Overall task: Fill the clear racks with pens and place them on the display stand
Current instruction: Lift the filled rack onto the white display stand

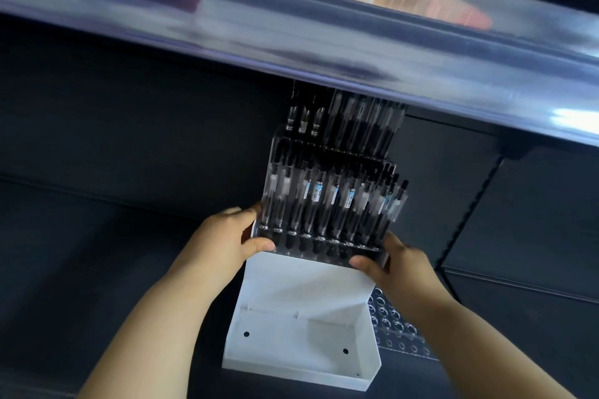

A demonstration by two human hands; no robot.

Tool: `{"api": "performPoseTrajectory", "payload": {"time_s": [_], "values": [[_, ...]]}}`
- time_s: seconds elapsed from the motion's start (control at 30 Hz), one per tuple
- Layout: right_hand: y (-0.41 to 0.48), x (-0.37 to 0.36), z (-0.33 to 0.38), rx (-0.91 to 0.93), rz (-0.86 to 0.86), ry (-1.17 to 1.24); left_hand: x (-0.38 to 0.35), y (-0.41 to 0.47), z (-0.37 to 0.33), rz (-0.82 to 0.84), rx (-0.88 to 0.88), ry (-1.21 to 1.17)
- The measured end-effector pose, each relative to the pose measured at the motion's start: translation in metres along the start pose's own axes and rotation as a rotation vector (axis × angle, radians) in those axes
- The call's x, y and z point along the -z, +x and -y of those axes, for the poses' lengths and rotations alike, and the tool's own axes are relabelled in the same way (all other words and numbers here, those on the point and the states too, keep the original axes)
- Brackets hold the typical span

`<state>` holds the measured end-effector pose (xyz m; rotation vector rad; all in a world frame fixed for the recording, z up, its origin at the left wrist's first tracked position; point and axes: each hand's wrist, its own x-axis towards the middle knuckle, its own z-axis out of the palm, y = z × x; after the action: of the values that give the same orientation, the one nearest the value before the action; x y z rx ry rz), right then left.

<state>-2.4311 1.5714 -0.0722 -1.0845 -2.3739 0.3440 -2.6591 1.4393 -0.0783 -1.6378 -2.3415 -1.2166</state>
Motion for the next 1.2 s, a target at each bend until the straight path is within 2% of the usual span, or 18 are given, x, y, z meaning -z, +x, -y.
{"api": "performPoseTrajectory", "payload": {"time_s": [0.2, 0.37, 0.43, 0.5, 0.57, 0.63, 0.73, 0.83, 0.9, 1.03, 1.2], "values": [[-0.005, -0.006, 0.002, -0.031, -0.074, 0.08, -0.005, -0.001, 0.002, -0.015, 0.053, 0.01], [-0.005, -0.005, 0.002, -0.061, -0.033, 0.114, -0.003, -0.004, -0.003, 0.034, 0.138, -0.007], [-0.011, -0.001, 0.001, -0.105, 0.02, 0.123, 0.002, -0.004, -0.01, 0.132, 0.211, 0.129], [-0.028, 0.005, -0.006, -0.165, 0.04, 0.132, 0.011, -0.003, -0.022, 0.299, 0.289, 0.425], [-0.056, 0.014, -0.015, -0.186, 0.016, 0.117, 0.023, -0.007, -0.046, 0.413, 0.346, 0.612], [-0.09, 0.022, -0.029, -0.164, -0.059, 0.09, 0.028, -0.013, -0.078, 0.457, 0.28, 0.687], [-0.131, 0.028, -0.054, -0.186, -0.165, 0.041, 0.007, -0.031, -0.127, 0.461, 0.006, 0.599], [-0.152, 0.03, -0.074, -0.229, -0.123, 0.042, -0.042, -0.061, -0.164, 0.486, -0.288, 0.41], [-0.153, 0.032, -0.087, -0.236, -0.11, 0.009, -0.076, -0.077, -0.176, 0.495, -0.401, 0.344], [-0.139, 0.031, -0.107, -0.181, -0.07, -0.076, -0.13, -0.084, -0.175, 0.483, -0.431, 0.418], [-0.123, 0.011, -0.117, -0.13, 0.048, -0.142, -0.163, -0.063, -0.155, 0.469, -0.198, 0.675]]}}
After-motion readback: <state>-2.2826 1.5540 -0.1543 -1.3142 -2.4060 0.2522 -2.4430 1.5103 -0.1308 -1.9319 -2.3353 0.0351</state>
